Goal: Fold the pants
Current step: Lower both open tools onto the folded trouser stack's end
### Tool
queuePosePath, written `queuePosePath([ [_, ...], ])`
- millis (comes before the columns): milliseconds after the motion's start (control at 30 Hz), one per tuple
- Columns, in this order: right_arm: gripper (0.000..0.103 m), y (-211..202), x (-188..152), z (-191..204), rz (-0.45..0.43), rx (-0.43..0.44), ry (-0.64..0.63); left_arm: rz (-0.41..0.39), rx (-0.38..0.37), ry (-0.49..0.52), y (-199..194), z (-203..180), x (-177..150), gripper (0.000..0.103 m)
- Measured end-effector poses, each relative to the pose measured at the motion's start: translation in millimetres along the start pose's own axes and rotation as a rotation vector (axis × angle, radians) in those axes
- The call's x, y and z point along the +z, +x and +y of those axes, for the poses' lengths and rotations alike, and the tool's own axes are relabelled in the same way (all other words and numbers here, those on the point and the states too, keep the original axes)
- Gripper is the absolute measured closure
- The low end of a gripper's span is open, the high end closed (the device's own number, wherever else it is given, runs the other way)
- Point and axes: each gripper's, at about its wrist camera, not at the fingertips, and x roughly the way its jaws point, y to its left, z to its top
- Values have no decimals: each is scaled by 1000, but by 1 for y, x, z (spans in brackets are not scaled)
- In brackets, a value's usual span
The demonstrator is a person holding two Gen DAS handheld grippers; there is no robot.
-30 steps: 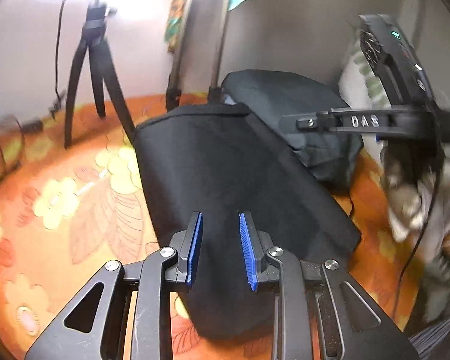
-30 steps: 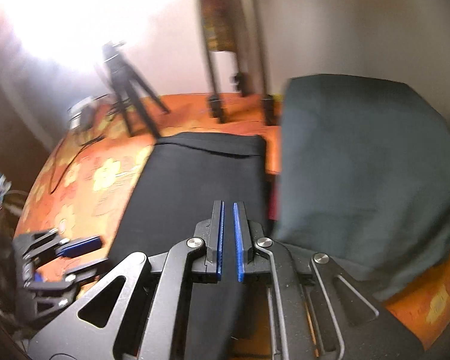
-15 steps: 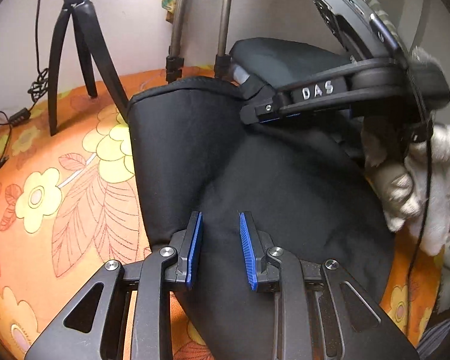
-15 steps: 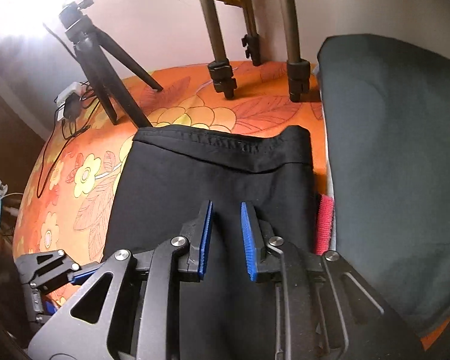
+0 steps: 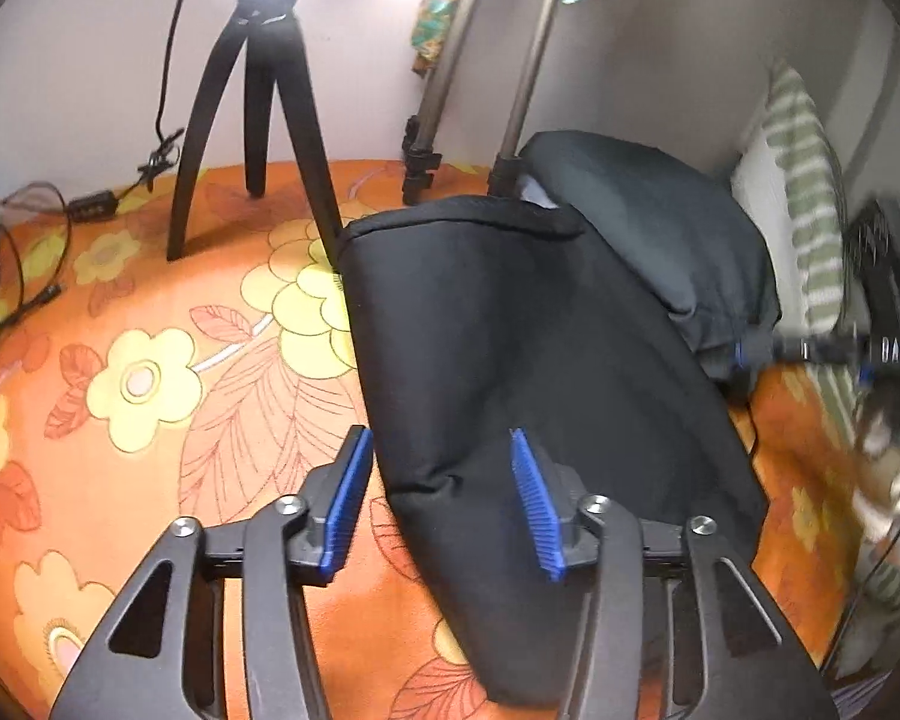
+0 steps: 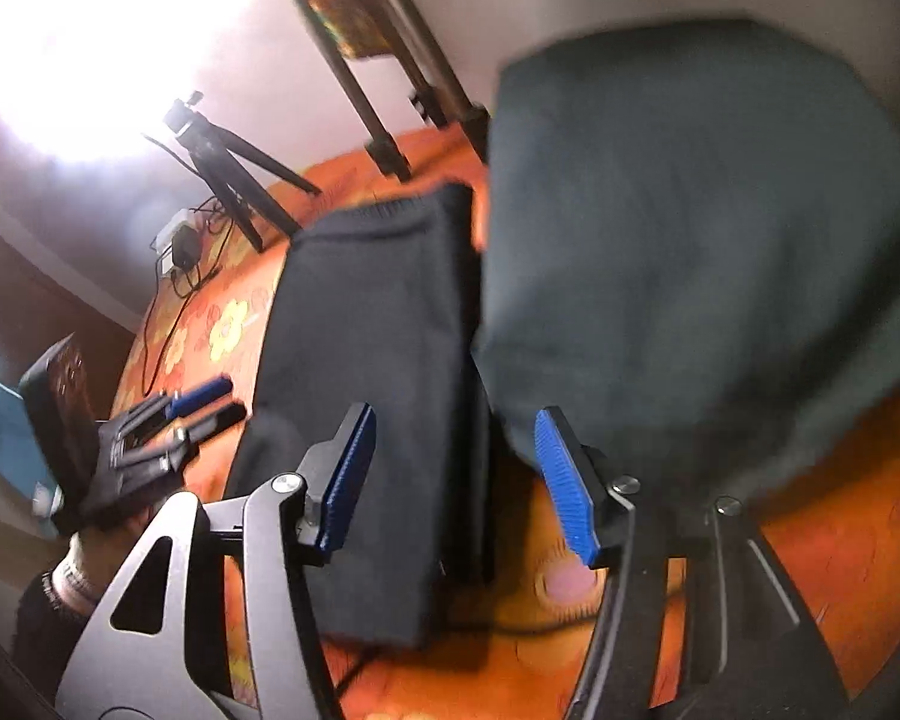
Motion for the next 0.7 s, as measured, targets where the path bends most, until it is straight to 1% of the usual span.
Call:
queuePosePath([
  [67,44,3,-7,-10,37,37,44,11,-1,-22,4,1,2,50],
  [100,44,5,-9,-13,49,45,57,16,-4,-29,5,1,2,49],
  [133,42,8,-12,-15,56,44,60,19,-9,-41,7,3,3,48],
  [167,38,12,-14,-15,61,36,62,21,-16,-50,7,3,3,48],
  [200,37,15,-15,-16,65,28,65,25,-22,-63,8,4,4,47],
  [333,36,34,-16,-27,78,74,115,38,-38,-119,16,12,10,44],
  [467,36,43,-16,-36,62,120,138,50,-52,-164,26,19,15,43],
  [533,35,44,-14,-38,43,133,133,55,-62,-188,32,23,18,43],
  [567,32,45,-13,-38,39,140,132,56,-69,-198,35,24,19,43],
  [600,31,45,-12,-37,34,147,130,58,-73,-207,38,25,20,43],
  [700,31,48,-13,-34,7,150,98,64,-86,-217,45,26,21,43],
])
